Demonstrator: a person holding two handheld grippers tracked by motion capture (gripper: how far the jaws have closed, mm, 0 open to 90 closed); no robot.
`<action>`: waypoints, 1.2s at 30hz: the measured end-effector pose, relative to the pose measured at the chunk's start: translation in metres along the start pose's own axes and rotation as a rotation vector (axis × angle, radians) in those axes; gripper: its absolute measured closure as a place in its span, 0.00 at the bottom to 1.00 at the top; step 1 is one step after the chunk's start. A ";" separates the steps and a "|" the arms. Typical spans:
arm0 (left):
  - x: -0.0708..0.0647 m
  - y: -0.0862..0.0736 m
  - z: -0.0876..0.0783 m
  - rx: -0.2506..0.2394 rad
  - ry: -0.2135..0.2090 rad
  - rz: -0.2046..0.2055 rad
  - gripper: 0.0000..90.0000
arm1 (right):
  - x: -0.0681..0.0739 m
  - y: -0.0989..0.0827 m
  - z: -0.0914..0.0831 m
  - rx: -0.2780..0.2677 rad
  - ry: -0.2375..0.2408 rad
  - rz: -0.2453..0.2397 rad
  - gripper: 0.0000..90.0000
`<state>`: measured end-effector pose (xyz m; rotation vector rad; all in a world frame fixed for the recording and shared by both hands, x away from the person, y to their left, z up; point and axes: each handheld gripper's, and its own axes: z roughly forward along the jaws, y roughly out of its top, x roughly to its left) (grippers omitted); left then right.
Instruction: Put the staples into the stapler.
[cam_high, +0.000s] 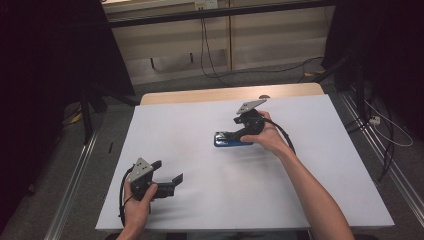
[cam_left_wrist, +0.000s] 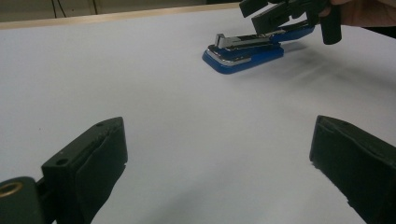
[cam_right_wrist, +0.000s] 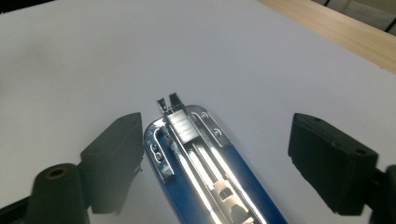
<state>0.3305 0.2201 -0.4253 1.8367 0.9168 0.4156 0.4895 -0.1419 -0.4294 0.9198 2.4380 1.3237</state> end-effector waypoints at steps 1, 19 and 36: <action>0.000 0.000 0.000 0.000 -0.001 0.000 0.05 | 0.000 -0.002 -0.002 -0.011 -0.020 0.019 0.16; 0.004 -0.001 0.003 -0.011 0.010 -0.011 0.05 | 0.006 -0.018 -0.026 -0.111 -0.188 0.148 0.06; -0.002 0.014 0.020 -0.010 -0.002 0.028 0.08 | 0.024 -0.036 -0.048 -0.179 -0.307 0.165 0.05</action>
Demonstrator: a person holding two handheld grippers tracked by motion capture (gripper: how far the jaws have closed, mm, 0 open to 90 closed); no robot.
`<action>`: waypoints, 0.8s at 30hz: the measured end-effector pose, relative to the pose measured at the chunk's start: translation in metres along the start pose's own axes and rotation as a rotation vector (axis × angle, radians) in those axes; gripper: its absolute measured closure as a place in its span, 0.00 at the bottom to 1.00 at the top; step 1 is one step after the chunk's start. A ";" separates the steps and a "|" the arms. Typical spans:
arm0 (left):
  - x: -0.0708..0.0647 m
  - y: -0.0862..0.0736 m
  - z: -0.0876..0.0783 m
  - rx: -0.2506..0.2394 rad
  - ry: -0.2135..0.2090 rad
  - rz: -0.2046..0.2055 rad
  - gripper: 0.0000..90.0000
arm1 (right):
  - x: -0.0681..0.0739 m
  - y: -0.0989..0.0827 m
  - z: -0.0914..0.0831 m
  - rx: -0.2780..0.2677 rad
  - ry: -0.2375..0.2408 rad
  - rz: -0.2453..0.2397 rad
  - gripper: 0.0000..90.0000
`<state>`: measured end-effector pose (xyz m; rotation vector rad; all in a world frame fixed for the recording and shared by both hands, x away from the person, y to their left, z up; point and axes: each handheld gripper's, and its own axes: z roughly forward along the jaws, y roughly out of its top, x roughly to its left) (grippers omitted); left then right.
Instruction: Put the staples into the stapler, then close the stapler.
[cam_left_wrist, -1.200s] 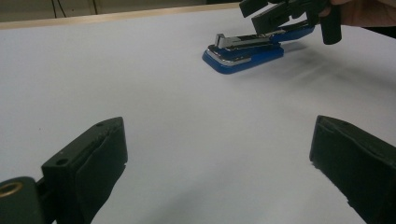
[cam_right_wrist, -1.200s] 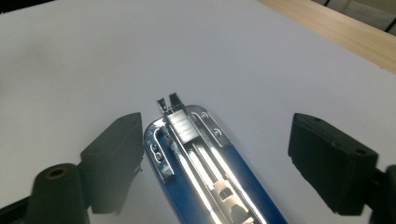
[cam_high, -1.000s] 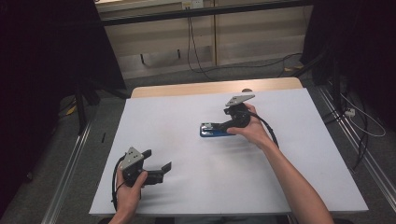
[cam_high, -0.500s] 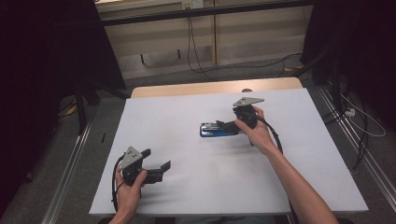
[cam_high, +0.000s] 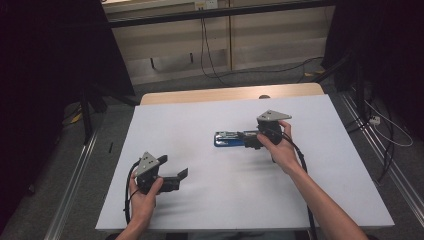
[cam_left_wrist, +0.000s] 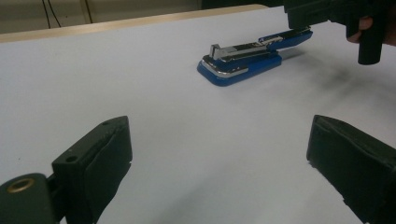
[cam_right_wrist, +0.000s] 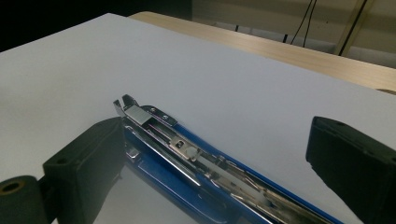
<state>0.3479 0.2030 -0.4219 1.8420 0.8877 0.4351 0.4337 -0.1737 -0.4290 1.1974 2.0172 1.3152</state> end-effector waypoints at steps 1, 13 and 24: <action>0.000 0.001 0.001 0.002 0.002 0.008 0.08 | 0.000 -0.002 -0.002 -0.002 -0.007 0.003 0.04; 0.003 0.009 0.016 -0.021 -0.009 0.009 0.08 | 0.000 -0.017 -0.031 -0.036 -0.065 0.008 0.04; -0.003 0.025 0.033 -0.026 -0.034 0.049 0.08 | -0.009 -0.028 -0.046 -0.041 -0.098 0.046 0.04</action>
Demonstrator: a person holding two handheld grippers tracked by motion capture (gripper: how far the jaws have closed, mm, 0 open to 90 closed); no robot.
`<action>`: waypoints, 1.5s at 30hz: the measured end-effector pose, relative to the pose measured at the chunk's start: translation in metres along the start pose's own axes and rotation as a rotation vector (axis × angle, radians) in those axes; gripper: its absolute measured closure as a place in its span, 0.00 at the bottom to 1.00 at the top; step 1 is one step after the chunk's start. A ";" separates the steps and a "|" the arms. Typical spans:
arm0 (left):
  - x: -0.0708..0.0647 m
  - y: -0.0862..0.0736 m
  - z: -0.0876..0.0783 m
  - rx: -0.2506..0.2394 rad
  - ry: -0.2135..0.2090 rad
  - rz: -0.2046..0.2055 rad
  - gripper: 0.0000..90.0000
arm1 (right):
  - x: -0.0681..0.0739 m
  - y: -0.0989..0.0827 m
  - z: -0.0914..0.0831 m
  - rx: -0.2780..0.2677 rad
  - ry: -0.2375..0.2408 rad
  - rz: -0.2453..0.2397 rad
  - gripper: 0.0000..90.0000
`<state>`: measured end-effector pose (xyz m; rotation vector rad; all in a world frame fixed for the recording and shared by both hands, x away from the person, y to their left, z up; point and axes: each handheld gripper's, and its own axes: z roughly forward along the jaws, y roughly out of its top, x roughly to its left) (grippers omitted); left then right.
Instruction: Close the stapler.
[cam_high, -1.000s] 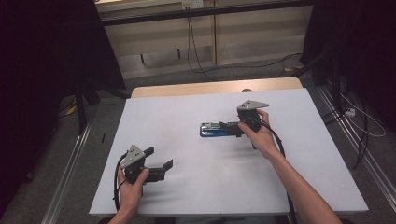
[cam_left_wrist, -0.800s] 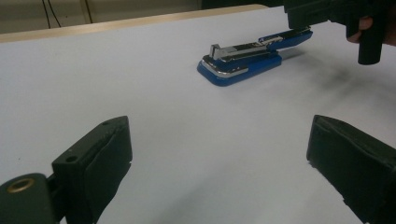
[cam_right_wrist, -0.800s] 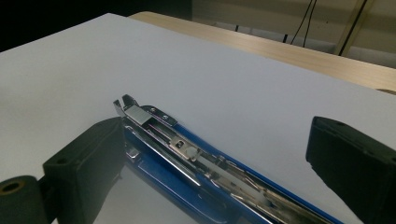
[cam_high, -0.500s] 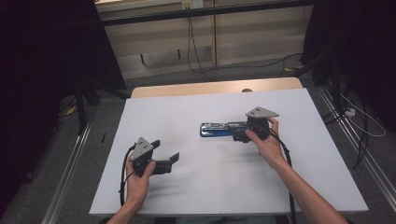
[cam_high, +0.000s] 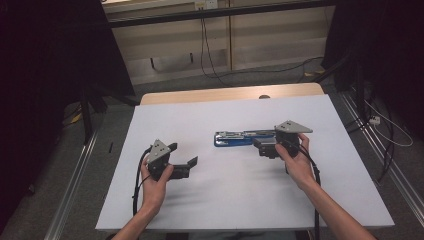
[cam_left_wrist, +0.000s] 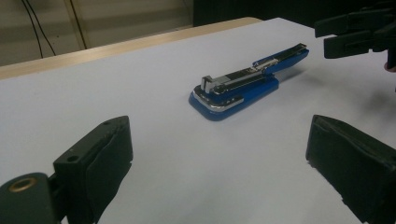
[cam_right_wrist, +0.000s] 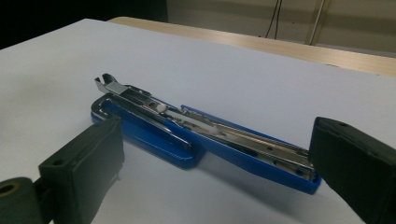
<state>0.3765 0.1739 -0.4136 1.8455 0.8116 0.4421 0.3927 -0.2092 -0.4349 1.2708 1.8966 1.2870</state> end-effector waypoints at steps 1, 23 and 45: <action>0.000 0.001 0.002 0.001 -0.004 -0.002 0.08 | 0.000 0.000 -0.002 -0.003 -0.005 -0.004 0.04; -0.004 0.015 0.047 0.031 -0.001 0.033 0.05 | -0.024 -0.013 -0.018 0.004 -0.008 0.047 0.09; 0.000 0.023 0.089 0.090 -0.022 0.033 0.05 | -0.034 -0.020 -0.023 0.033 0.011 -0.009 0.85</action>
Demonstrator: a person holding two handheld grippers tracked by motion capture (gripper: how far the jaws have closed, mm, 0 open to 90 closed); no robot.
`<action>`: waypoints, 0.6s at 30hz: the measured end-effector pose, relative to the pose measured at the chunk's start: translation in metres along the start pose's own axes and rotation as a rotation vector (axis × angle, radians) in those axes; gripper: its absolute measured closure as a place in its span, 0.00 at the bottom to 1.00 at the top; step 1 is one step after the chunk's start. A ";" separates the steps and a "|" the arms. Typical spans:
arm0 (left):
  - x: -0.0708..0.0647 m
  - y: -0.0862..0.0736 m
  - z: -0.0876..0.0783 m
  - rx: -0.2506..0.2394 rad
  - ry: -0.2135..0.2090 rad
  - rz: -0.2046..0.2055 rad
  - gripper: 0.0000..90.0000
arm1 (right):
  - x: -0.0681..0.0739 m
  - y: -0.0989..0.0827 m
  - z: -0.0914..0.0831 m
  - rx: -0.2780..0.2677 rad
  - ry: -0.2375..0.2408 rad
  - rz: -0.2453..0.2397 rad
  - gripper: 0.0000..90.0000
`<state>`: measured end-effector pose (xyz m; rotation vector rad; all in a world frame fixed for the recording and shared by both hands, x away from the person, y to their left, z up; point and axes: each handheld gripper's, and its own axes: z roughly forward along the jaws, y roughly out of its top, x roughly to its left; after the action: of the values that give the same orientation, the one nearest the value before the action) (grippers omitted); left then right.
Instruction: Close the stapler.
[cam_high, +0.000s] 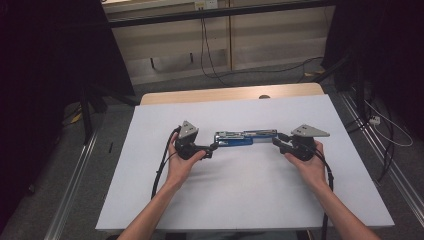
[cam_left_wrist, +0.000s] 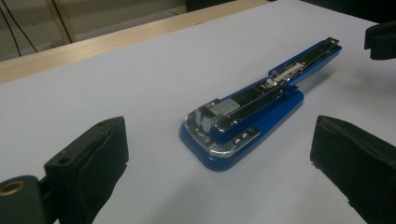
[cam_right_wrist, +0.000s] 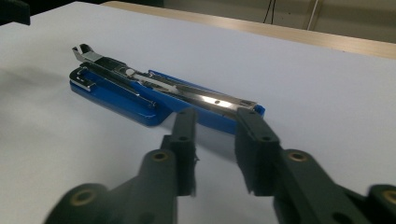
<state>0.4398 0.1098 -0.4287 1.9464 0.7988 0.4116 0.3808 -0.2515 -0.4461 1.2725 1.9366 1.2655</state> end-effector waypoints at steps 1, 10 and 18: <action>-0.001 0.000 0.001 0.000 0.000 0.005 0.05 | -0.001 -0.001 0.000 0.004 0.006 0.001 0.90; -0.006 0.000 0.006 0.004 0.016 0.011 0.12 | 0.000 -0.003 0.003 0.051 0.000 -0.014 1.00; -0.008 0.004 0.015 0.027 -0.014 0.006 0.43 | 0.001 -0.003 0.009 0.075 0.010 -0.030 1.00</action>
<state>0.4449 0.0931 -0.4319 1.9752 0.7931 0.3917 0.3862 -0.2468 -0.4526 1.2716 2.0196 1.1967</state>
